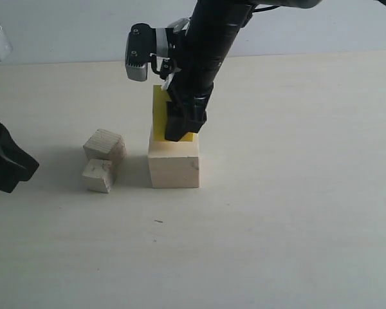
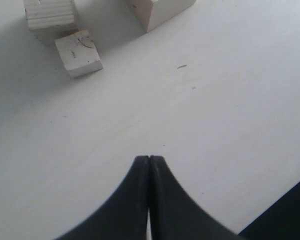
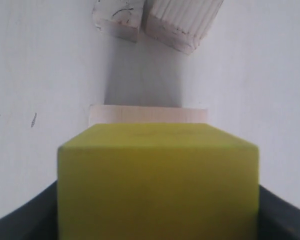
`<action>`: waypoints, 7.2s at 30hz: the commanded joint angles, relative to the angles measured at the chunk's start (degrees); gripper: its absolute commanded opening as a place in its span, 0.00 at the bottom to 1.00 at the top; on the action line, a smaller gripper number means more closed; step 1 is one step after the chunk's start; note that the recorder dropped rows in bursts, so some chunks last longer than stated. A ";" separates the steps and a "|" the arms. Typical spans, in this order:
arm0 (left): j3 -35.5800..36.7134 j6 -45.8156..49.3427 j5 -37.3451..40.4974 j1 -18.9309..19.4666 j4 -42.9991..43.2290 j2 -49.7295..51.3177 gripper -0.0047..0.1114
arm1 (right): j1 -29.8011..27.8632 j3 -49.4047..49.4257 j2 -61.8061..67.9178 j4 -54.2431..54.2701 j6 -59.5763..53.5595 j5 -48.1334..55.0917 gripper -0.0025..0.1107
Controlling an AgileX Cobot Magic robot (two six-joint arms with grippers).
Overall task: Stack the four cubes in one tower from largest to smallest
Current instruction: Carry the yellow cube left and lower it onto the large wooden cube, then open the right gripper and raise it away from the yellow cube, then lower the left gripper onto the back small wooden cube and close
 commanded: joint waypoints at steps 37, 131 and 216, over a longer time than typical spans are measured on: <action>0.01 -0.08 -0.13 -0.07 -0.34 -0.60 0.04 | 0.06 -0.47 2.85 3.68 2.68 -0.41 0.73; -27.50 13.79 -8.98 11.27 -6.24 48.25 0.66 | 0.06 -0.22 -23.24 -6.86 43.66 7.44 0.02; -27.50 14.87 -13.83 11.40 -6.15 55.28 0.47 | 0.06 -0.22 -23.24 -5.75 42.61 7.44 0.02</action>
